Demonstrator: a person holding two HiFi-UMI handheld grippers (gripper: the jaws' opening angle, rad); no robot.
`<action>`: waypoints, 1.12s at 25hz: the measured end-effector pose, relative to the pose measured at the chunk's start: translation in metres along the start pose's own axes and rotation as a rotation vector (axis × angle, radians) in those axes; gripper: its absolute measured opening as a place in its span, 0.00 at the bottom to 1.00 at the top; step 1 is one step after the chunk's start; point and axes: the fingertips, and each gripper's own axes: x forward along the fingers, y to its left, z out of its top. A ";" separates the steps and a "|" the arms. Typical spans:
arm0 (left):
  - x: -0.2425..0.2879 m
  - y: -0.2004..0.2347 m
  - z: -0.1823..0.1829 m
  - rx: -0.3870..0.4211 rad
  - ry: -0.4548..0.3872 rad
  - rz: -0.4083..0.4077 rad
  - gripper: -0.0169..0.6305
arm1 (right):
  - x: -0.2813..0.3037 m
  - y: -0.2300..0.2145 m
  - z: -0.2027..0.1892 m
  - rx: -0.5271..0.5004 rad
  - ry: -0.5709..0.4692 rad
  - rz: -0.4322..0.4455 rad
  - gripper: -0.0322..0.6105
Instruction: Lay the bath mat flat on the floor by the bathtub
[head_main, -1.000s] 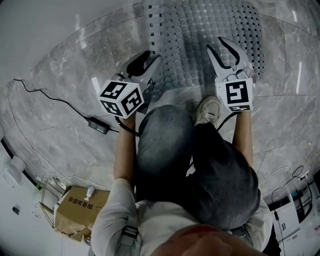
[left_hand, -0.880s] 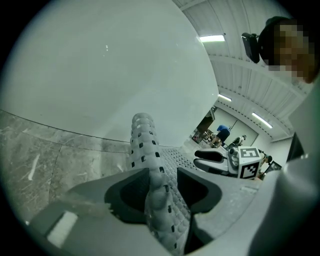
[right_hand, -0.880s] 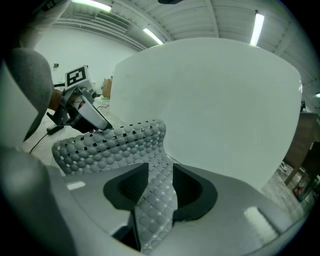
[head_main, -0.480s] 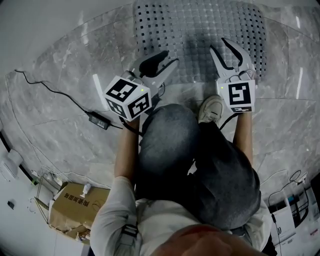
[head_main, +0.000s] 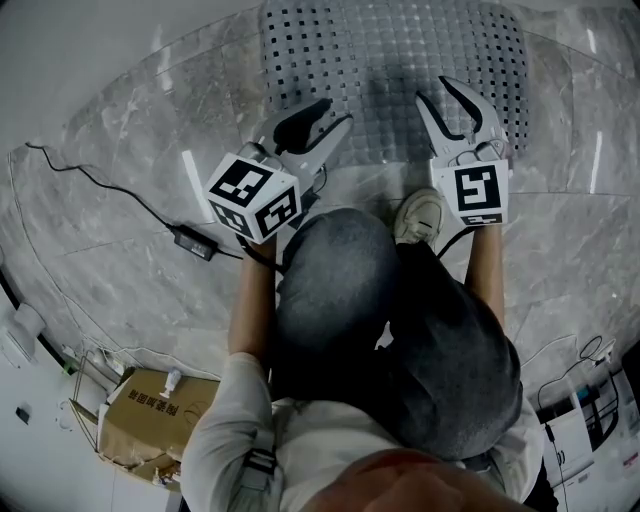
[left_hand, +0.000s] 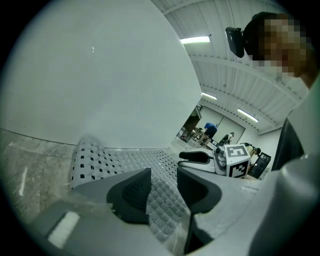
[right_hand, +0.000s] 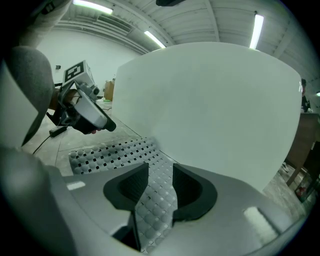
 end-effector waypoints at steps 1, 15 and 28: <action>0.000 0.000 0.001 0.009 0.000 0.003 0.29 | -0.001 0.000 0.001 -0.001 -0.003 -0.001 0.29; 0.008 -0.001 0.040 0.207 -0.080 0.073 0.19 | -0.025 -0.017 0.029 0.054 -0.085 -0.037 0.13; 0.008 -0.013 0.084 0.357 -0.235 0.112 0.05 | -0.055 -0.040 0.075 0.108 -0.236 -0.066 0.05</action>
